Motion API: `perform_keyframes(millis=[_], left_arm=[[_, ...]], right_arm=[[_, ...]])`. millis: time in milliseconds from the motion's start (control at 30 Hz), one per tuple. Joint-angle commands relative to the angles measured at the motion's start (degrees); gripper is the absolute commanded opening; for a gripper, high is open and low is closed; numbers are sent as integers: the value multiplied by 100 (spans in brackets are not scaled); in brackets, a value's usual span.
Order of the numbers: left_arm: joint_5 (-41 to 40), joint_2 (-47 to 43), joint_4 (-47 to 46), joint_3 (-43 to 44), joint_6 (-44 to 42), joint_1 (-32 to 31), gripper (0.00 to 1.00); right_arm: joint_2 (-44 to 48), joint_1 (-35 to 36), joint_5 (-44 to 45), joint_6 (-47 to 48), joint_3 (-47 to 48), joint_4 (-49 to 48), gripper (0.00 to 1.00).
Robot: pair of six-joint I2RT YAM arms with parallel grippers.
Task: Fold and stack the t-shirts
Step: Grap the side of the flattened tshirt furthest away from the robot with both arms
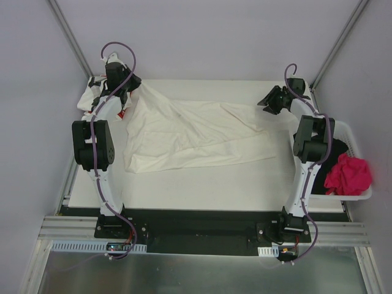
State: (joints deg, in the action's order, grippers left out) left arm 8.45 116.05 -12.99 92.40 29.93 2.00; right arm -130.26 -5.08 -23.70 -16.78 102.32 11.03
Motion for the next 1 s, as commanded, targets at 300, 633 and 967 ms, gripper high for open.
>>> perform_keyframes(millis=[300, 633, 967], left_arm=[[43, -302, -125, 199, -85, 90, 0], [122, -355, -151, 6, 12, 90, 0], [122, -320, -142, 50, -31, 90, 0]], right_arm=[[-412, 253, 428, 87, 525, 365, 48], [-1027, 385, 595, 17, 1412, 690, 48], [-1406, 473, 595, -19, 1844, 840, 46]])
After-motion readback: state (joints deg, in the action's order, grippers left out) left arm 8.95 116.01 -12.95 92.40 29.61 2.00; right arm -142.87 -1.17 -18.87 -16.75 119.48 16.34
